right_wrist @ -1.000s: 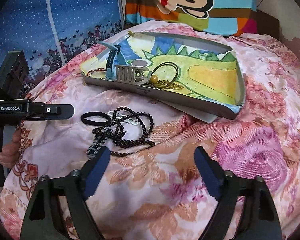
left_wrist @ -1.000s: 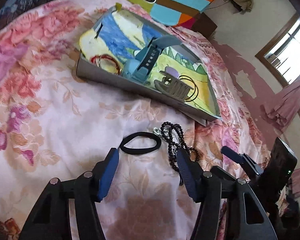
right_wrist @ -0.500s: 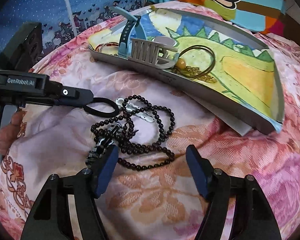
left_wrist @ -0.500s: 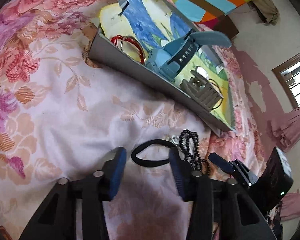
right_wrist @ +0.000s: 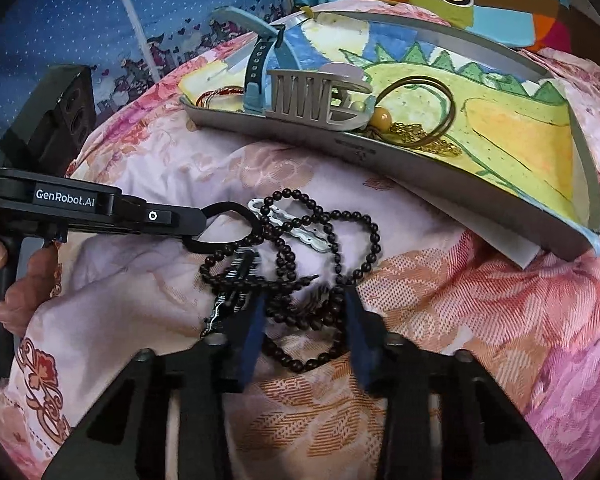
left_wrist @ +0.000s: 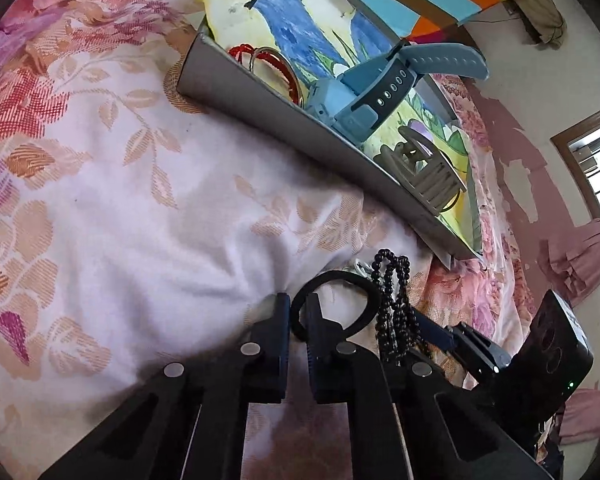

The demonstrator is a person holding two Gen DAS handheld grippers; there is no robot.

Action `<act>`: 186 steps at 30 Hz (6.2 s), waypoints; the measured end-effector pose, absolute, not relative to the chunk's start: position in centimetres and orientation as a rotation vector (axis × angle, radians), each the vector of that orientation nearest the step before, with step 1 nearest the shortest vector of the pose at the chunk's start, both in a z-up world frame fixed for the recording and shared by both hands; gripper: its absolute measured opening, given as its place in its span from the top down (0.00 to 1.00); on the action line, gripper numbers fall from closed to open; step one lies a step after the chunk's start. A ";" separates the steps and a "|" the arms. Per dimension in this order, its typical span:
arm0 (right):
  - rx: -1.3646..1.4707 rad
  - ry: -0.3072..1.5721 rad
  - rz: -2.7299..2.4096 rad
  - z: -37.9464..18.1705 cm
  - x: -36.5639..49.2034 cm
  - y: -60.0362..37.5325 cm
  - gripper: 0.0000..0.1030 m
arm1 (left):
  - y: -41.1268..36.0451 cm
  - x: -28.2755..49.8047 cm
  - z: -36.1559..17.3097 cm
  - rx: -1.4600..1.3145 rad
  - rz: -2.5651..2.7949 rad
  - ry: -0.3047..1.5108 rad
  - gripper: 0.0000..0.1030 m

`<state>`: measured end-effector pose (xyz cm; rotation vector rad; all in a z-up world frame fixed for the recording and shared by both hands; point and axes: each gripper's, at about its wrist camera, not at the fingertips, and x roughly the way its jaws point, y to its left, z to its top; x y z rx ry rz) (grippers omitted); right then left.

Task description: Organize jewelry

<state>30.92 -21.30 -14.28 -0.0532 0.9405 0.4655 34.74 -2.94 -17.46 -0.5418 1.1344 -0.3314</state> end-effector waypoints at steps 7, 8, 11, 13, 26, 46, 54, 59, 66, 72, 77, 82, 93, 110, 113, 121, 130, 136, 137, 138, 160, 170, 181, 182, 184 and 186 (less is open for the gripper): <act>0.037 0.900 0.401 -13.8 29.7 -22.8 0.87 | -2.4 34.2 -16.5 -0.516 -0.298 1.106 0.95; 0.040 0.887 0.393 -13.5 29.5 -22.9 0.87 | -2.3 34.1 -16.1 -0.512 -0.299 1.094 0.95; 0.047 0.833 0.373 -12.5 28.6 -23.2 0.88 | -2.0 33.7 -15.1 -0.506 -0.301 1.064 0.95; 0.049 0.802 0.356 -11.8 28.1 -23.5 0.88 | -1.9 33.4 -14.3 -0.500 -0.306 1.038 0.95; 0.032 0.648 0.300 -6.8 26.1 -24.6 0.88 | -1.1 32.2 -10.6 -0.479 -0.322 0.888 0.95; 0.024 0.444 0.303 -0.6 33.8 -23.5 0.88 | 0.2 37.5 -5.7 -0.381 -0.115 0.645 0.95; 0.124 0.570 0.245 -6.2 37.1 -24.0 0.88 | -0.8 39.7 -8.1 -0.319 -0.092 0.695 0.95; 0.124 0.636 0.223 -8.5 37.5 -23.7 0.87 | -1.3 40.1 -9.2 -0.297 -0.090 0.745 0.94; 0.119 0.699 0.196 -9.4 37.8 -24.0 0.87 | -0.6 40.7 -11.0 -0.375 -0.107 0.840 0.91; 0.116 0.736 0.178 -9.6 37.4 -24.2 0.69 | -1.2 40.0 -10.7 -0.358 -0.146 0.842 0.71; 0.127 0.748 0.179 -9.3 36.9 -24.6 0.66 | -1.9 38.5 -9.4 -0.331 -0.156 0.774 0.27; 0.138 0.761 0.166 -8.7 35.9 -25.4 0.54 | -1.9 36.9 -8.1 -0.316 -0.149 0.736 0.16; 0.140 0.592 0.137 -4.2 30.5 -26.9 0.10 | -1.5 31.1 -3.2 -0.236 -0.114 0.551 0.01; 0.090 0.387 0.131 0.5 19.4 -25.5 0.01 | -0.8 20.2 -0.2 -0.182 -0.113 0.347 0.00; 0.087 0.385 0.134 0.7 17.9 -25.4 0.01 | -0.8 18.4 -0.1 -0.155 -0.113 0.354 0.00; 0.096 0.409 0.152 0.5 13.8 -25.0 0.01 | -0.5 14.3 -0.4 -0.105 -0.108 0.410 0.00; 0.092 0.487 0.155 -1.0 10.6 -24.9 0.01 | -0.1 11.0 -1.3 -0.065 -0.092 0.493 0.00; 0.102 0.556 0.155 -3.2 9.4 -25.0 0.01 | 0.1 10.1 -2.5 -0.046 -0.088 0.558 0.00; 0.102 0.566 0.154 -3.4 9.3 -25.0 0.01 | 0.1 9.9 -2.6 -0.046 -0.087 0.565 0.00; 0.100 0.582 0.150 -3.8 9.2 -25.0 0.01 | 0.1 9.9 -2.8 -0.044 -0.087 0.571 0.00; 0.054 0.746 0.131 -7.5 12.9 -24.7 0.01 | -0.8 13.4 -5.2 0.016 -0.099 0.731 0.00; 0.010 0.736 0.105 -7.6 15.9 -25.3 0.02 | -1.5 16.9 -6.2 0.057 -0.103 0.758 0.00; -0.013 0.730 0.134 -7.8 19.7 -25.5 0.01 | -1.0 21.4 -7.3 0.032 -0.084 0.802 0.00; -0.007 0.738 0.138 -7.9 20.1 -25.5 0.01 | -1.0 21.9 -7.3 0.025 -0.077 0.807 0.00; 0.022 0.760 0.172 -8.4 20.9 -25.6 0.01 | -0.7 23.1 -7.5 -0.019 -0.085 0.813 0.00; 0.040 0.778 0.195 -8.9 21.6 -25.4 0.02 | -0.5 24.2 -7.7 -0.078 -0.119 0.812 0.00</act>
